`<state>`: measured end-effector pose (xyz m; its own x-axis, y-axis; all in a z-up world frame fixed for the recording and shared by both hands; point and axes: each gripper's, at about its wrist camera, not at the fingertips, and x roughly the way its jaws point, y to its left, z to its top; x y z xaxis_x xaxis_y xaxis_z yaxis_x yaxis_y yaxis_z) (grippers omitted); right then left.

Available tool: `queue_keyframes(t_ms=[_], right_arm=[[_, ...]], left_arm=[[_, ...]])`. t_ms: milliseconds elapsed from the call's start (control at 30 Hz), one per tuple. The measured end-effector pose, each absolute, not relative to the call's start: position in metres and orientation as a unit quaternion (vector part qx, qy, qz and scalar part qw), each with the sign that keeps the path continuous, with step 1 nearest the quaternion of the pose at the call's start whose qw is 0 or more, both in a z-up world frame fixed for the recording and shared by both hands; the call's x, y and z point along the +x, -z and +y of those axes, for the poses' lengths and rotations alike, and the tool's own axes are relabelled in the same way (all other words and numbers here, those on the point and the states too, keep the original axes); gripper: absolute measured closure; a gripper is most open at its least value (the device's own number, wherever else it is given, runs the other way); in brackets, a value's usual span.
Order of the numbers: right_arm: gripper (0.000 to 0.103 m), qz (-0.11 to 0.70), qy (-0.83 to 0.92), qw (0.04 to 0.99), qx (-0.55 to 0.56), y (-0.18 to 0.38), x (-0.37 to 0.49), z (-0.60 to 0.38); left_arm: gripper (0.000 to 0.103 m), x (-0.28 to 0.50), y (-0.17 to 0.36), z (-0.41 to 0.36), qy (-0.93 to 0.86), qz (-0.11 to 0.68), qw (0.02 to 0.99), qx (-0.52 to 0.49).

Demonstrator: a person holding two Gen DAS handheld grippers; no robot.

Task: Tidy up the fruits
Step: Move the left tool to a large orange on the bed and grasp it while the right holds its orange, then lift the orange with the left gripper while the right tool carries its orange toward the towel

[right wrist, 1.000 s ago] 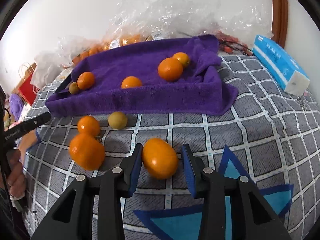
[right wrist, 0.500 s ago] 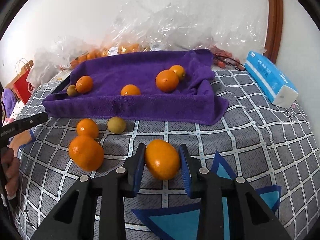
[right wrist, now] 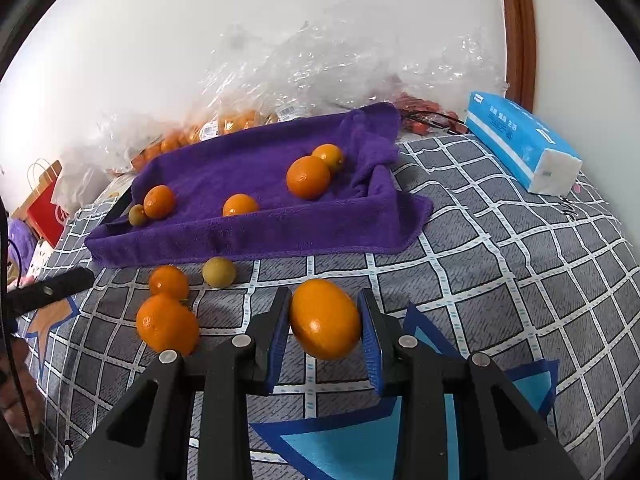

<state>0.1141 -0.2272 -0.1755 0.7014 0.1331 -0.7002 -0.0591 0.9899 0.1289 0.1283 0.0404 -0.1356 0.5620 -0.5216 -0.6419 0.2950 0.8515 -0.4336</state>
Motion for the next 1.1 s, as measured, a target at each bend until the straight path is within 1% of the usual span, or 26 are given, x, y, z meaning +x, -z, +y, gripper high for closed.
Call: queue_keyframes(t_ms=[100, 167, 300, 400, 567, 600, 633, 667, 700, 733, 767, 967, 1100], right_arm=[[0.07, 0.383, -0.048, 0.921, 0.052, 0.176, 0.115, -0.229], [0.07, 0.382, -0.044, 0.922, 0.054, 0.176, 0.114, -0.231], [0.069, 0.38, -0.033, 0.922, 0.062, 0.176, 0.113, -0.236], [0.069, 0.382, -0.028, 0.921, 0.068, 0.176, 0.115, -0.238], [0.069, 0.383, -0.031, 0.921, 0.066, 0.177, 0.115, -0.237], [0.069, 0.383, -0.032, 0.921, 0.067, 0.177, 0.115, -0.237], [0.069, 0.383, -0.032, 0.921, 0.068, 0.177, 0.115, -0.238], [0.069, 0.383, -0.033, 0.92, 0.069, 0.177, 0.116, -0.238], [0.069, 0.384, -0.034, 0.92, 0.071, 0.177, 0.116, -0.239], [0.069, 0.386, -0.034, 0.919, 0.072, 0.178, 0.117, -0.239], [0.069, 0.387, -0.033, 0.919, 0.074, 0.178, 0.118, -0.24], [0.069, 0.385, -0.031, 0.919, 0.076, 0.178, 0.117, -0.241], [0.069, 0.387, -0.03, 0.919, 0.076, 0.178, 0.117, -0.242]], left_arm=[[0.057, 0.13, 0.129, 0.015, 0.231, 0.398, 0.883, -0.094], [0.057, 0.136, 0.132, 0.004, 0.226, 0.405, 0.882, -0.083], [0.057, 0.152, 0.149, -0.009, 0.219, 0.442, 0.865, -0.089], [0.058, 0.16, 0.153, -0.008, 0.215, 0.451, 0.859, -0.114], [0.058, 0.171, 0.159, -0.016, 0.194, 0.466, 0.858, -0.095], [0.058, 0.172, 0.161, -0.017, 0.192, 0.472, 0.855, -0.091], [0.054, 0.173, 0.165, -0.018, 0.194, 0.478, 0.852, -0.091], [0.054, 0.173, 0.166, -0.017, 0.198, 0.479, 0.849, -0.097], [0.057, 0.174, 0.167, -0.016, 0.2, 0.479, 0.848, -0.107], [0.065, 0.175, 0.167, -0.014, 0.205, 0.478, 0.846, -0.115], [0.067, 0.175, 0.166, -0.012, 0.213, 0.477, 0.843, -0.125], [0.067, 0.165, 0.153, 0.013, 0.196, 0.459, 0.855, -0.139], [0.067, 0.15, 0.147, 0.033, 0.142, 0.457, 0.873, -0.093]])
